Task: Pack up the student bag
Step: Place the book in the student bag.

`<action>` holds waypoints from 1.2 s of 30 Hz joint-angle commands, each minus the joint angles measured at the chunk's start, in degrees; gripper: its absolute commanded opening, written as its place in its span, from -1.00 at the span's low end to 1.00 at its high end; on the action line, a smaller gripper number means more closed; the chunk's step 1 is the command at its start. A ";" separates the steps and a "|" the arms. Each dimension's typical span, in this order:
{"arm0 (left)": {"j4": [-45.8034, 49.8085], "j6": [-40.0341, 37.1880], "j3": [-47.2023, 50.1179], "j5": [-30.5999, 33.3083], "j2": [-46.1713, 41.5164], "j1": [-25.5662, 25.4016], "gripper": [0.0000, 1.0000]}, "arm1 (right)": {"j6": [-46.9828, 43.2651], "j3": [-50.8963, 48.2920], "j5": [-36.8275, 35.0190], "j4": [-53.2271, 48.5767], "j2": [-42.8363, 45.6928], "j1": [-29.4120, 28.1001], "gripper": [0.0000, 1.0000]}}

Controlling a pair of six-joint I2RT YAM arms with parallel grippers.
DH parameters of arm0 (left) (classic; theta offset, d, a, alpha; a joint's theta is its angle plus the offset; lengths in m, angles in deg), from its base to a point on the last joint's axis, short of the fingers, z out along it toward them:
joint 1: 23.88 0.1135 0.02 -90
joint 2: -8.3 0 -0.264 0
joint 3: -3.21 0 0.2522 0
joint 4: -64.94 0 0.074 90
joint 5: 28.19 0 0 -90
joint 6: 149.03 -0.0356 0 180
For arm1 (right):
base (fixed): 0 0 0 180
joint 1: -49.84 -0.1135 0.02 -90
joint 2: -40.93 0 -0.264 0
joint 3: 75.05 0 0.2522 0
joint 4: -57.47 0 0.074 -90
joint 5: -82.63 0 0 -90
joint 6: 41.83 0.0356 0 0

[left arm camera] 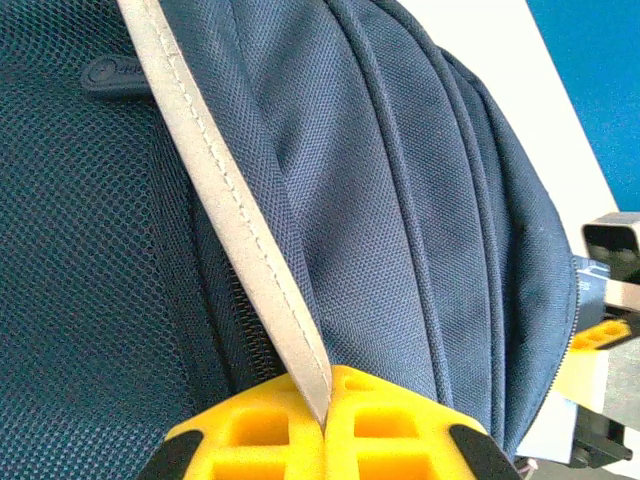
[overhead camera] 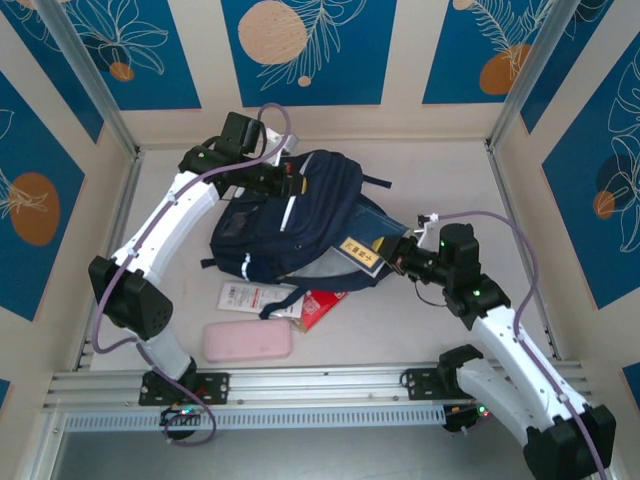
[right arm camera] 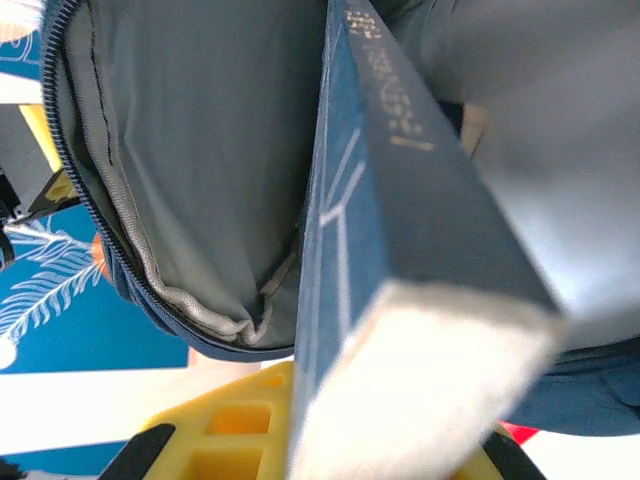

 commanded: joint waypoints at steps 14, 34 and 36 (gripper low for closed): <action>-7.61 1.53 -1.17 -8.96 -3.91 0.33 -1.00 | 2.42 2.18 7.15 19.74 -17.41 -2.15 -1.00; -10.15 5.32 -1.07 -11.87 -3.79 0.43 -1.00 | 2.28 21.70 -9.23 28.03 -52.27 -17.81 -1.00; -10.50 5.76 -1.15 -12.08 -3.68 0.44 -1.00 | 2.60 24.55 -12.20 27.70 -56.19 -19.57 -1.00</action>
